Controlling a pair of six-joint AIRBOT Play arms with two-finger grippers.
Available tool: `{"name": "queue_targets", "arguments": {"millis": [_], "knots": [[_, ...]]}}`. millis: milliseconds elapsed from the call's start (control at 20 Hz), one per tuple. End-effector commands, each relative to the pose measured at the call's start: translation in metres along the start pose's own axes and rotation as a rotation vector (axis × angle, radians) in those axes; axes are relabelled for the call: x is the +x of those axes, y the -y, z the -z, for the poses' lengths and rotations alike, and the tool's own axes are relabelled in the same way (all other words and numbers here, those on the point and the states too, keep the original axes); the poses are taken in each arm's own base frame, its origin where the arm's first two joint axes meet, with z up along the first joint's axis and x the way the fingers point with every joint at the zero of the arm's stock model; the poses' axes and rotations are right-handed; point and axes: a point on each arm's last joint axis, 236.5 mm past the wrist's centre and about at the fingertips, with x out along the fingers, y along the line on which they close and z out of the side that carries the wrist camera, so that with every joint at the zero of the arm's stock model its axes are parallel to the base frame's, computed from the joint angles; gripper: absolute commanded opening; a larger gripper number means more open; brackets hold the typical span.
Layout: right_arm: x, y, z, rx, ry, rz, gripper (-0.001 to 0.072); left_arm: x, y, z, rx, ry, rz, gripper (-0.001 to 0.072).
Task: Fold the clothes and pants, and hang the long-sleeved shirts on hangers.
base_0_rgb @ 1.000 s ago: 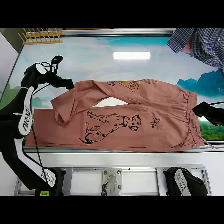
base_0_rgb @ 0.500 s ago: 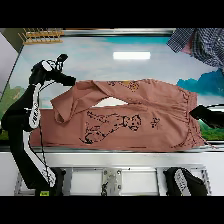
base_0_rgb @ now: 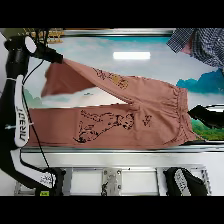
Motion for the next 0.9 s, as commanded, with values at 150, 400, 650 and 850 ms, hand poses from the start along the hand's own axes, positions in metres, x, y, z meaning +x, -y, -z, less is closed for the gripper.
{"name": "queue_targets", "arguments": {"millis": [150,400,650,850], "knots": [[0.000,-0.004,0.000,0.005,0.000,-0.017,0.0582,-0.096,0.079,0.144,0.086,-0.489,0.088,0.0003],[0.000,-0.004,0.000,-0.035,0.001,-0.017,0.0582,-0.138,0.151,0.333,0.046,-0.994,0.143,0.0279],[0.000,-0.004,-0.001,-0.039,0.003,-0.017,0.0582,-0.130,0.162,0.349,0.008,-0.844,0.124,0.0697],[0.000,-0.005,-0.001,-0.038,0.003,-0.020,0.0582,-0.106,0.135,0.228,-0.188,-0.391,0.070,0.0696]]}}
